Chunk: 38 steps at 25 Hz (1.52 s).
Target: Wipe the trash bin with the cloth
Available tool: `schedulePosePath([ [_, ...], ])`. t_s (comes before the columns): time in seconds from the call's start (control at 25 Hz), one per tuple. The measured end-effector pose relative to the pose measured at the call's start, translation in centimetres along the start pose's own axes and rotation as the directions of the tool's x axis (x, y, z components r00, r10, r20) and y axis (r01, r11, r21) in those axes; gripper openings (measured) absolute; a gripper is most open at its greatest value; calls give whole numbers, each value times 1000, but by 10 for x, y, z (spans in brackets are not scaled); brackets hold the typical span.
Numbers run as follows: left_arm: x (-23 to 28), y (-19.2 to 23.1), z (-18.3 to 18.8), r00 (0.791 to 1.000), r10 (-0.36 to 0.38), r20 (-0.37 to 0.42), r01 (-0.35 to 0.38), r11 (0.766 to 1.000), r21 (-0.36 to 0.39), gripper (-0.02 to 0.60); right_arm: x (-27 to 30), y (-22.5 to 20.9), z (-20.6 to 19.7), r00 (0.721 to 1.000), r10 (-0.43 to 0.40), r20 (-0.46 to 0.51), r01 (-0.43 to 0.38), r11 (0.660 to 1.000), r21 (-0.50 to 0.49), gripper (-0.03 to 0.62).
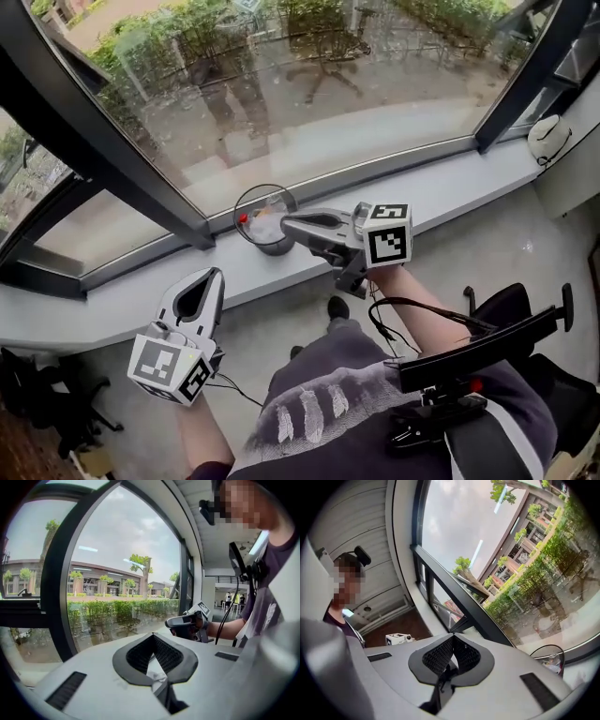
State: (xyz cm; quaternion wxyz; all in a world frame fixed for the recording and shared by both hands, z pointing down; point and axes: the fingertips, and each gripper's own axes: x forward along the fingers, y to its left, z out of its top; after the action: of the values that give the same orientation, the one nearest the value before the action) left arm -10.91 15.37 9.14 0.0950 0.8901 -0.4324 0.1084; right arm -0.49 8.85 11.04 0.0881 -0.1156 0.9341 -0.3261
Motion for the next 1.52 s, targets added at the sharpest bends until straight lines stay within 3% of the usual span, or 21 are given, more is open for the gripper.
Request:
schedulePosePath([
  [0.16,-32,1,-6,998,-53,45,54,998,-32,-2,6,36,-23,999,-33,-3,32,999,-35,0],
  [0.32,-31,-17,-23,987,-161,18,161,987,-19,-2,6,55,-44,996,-90,-10,89,994,-66,0],
  [0.56,-8,-77,-28,937,-349,-15,349,937,18,-2,-42,82,-50,981,-185,51,187,980,-60,0],
  [0.72,2,-110,-28,913,-407,-31,408,913,18,-2,-87,89,-40,963,-230,139,234,972,-14,-2],
  [1.0,37,-171,-16,903,-428,-32,426,903,-52,-2,-159,98,-36,953,-239,184,246,969,-16,-2],
  [1.28,75,-262,-3,918,-385,-91,388,921,19,-2,-268,85,-28,942,-207,265,188,978,93,-2],
  [1.52,99,-313,-7,931,-337,-142,346,937,40,-2,-328,73,-22,943,-182,279,156,981,112,-2],
])
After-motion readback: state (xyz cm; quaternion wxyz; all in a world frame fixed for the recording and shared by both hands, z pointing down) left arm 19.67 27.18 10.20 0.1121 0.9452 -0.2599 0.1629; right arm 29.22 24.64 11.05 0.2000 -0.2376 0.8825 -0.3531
